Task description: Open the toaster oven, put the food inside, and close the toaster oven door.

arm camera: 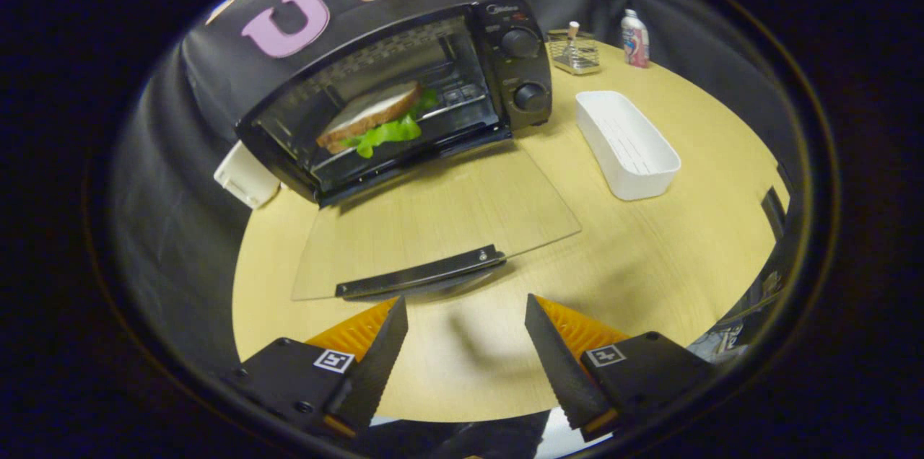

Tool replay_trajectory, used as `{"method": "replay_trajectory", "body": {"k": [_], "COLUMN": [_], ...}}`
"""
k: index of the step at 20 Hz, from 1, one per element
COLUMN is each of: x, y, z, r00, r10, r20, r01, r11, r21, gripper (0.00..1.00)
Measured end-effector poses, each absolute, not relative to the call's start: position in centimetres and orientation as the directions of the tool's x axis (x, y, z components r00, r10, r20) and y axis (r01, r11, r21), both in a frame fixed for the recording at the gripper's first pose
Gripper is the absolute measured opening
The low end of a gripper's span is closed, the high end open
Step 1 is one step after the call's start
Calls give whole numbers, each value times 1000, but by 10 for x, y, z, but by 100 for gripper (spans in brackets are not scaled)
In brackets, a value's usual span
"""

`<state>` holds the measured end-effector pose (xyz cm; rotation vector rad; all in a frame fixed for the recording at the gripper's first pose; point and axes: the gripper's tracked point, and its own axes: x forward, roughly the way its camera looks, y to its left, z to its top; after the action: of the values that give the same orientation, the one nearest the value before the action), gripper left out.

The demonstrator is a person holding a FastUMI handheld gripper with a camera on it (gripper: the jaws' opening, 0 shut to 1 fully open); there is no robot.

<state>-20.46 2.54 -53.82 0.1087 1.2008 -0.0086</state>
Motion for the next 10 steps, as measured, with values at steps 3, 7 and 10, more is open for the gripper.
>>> {"method": "replay_trajectory", "body": {"k": [3,7,10], "x": [-210,-208,-205], "y": [32,38,43], "z": [-550,-562,-564], "r00": [329,306,300], "r10": [40,25,29], "r20": [-944,-952,-953], "r01": [20,-23,-48], "r11": [999,1000,999], "r21": [49,19,15], "gripper": [100,100,100]}}
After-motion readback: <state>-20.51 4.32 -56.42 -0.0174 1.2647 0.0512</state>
